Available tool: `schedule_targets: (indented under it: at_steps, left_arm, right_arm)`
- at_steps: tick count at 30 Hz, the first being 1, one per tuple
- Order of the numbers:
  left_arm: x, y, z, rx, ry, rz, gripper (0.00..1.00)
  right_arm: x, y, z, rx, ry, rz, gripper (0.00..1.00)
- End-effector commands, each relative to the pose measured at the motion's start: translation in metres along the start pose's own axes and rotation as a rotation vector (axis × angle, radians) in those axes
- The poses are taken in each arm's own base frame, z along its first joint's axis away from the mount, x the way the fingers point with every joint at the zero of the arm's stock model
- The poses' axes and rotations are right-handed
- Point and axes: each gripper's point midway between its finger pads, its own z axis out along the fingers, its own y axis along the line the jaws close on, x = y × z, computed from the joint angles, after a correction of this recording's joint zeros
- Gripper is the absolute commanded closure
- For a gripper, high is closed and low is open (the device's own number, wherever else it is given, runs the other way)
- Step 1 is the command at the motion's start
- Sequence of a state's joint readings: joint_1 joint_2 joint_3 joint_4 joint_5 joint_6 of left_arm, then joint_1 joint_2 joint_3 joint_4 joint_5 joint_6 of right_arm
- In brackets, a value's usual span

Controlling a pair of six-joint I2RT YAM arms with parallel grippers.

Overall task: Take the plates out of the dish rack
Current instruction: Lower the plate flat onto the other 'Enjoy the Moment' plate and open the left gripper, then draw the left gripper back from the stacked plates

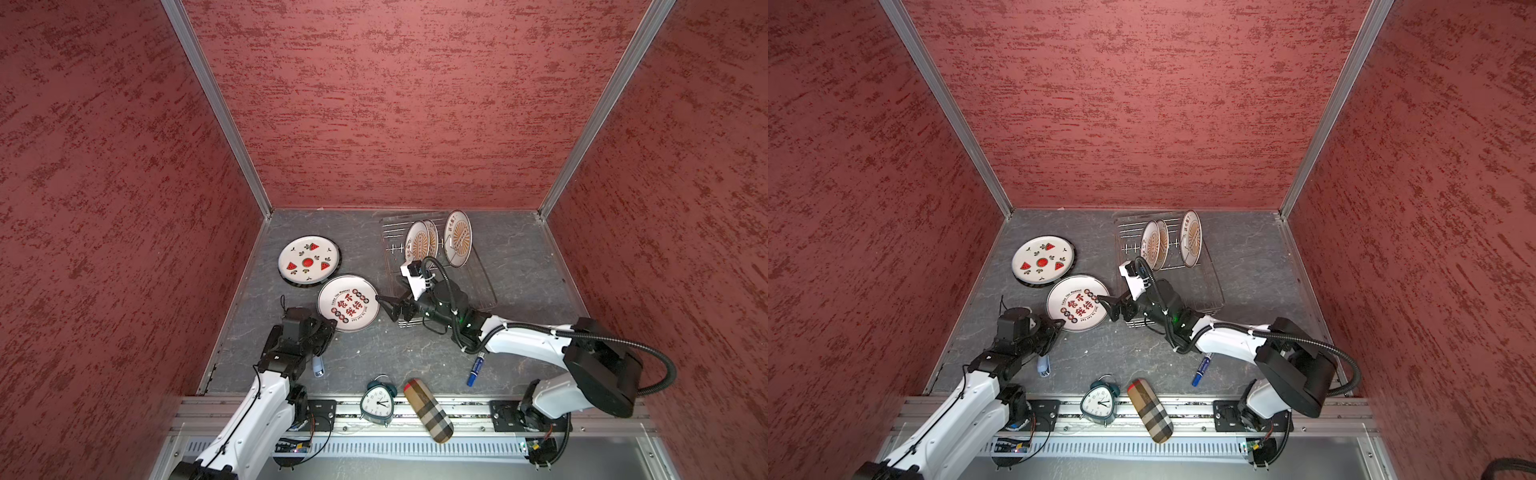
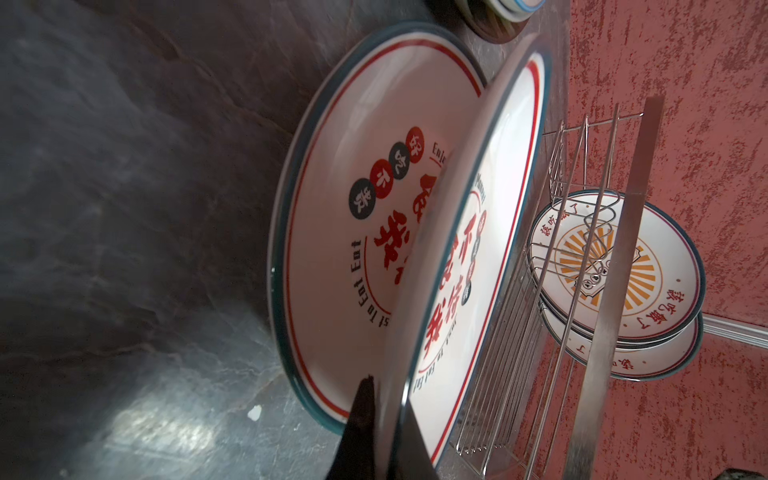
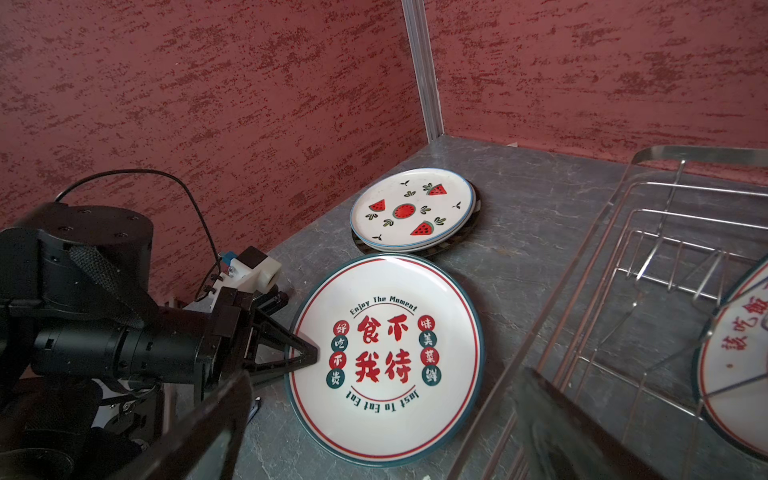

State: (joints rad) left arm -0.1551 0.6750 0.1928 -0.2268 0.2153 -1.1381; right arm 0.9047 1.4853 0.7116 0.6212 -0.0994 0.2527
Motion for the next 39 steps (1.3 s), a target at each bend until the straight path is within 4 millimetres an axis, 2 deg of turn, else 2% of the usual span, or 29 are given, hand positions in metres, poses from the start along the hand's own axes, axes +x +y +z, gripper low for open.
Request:
schedule_targets:
  at_steps: [1, 12, 15, 17, 20, 23, 25, 28, 36, 39]
  left_arm:
    - [-0.013, -0.023, -0.005, 0.074, -0.049, -0.008, 0.99]
    - [-0.013, -0.017, 0.004, 0.054, -0.029, -0.024, 0.91]
    - [-0.014, -0.016, 0.005, 0.055, -0.032, -0.027, 0.87]
    - [-0.014, -0.014, 0.005, 0.049, -0.033, -0.029, 0.78]
    - [-0.015, -0.012, 0.004, 0.04, -0.044, -0.024, 0.76]
    - [-0.018, -0.01, 0.002, 0.033, -0.055, -0.024, 0.67]
    - [-0.019, -0.01, 0.002, 0.031, -0.065, -0.019, 0.5]
    - [-0.023, -0.007, 0.001, 0.013, -0.088, -0.016, 0.36]
    - [-0.038, 0.004, -0.005, -0.062, -0.184, 0.002, 0.35]
    - [-0.038, 0.004, -0.003, -0.062, -0.19, 0.006, 0.37]
  right_arm:
    - [-0.017, 0.005, 0.0, 0.008, -0.046, -0.027, 0.01]
    - [-0.019, 0.006, 0.004, 0.01, -0.04, -0.032, 0.01]
    - [-0.017, 0.005, 0.006, 0.013, -0.032, -0.031, 0.01]
    - [-0.016, 0.005, 0.006, 0.012, -0.031, -0.033, 0.01]
    - [-0.015, 0.004, 0.007, 0.019, -0.028, -0.03, 0.01]
    - [-0.013, 0.002, 0.009, 0.025, -0.023, -0.027, 0.01]
    - [-0.013, 0.001, 0.009, 0.031, -0.023, -0.028, 0.01]
    - [-0.013, 0.001, 0.01, 0.032, -0.022, -0.027, 0.01]
    - [-0.011, 0.0, 0.011, 0.034, -0.022, -0.026, 0.01]
    - [-0.011, 0.0, 0.012, 0.035, -0.021, -0.026, 0.01]
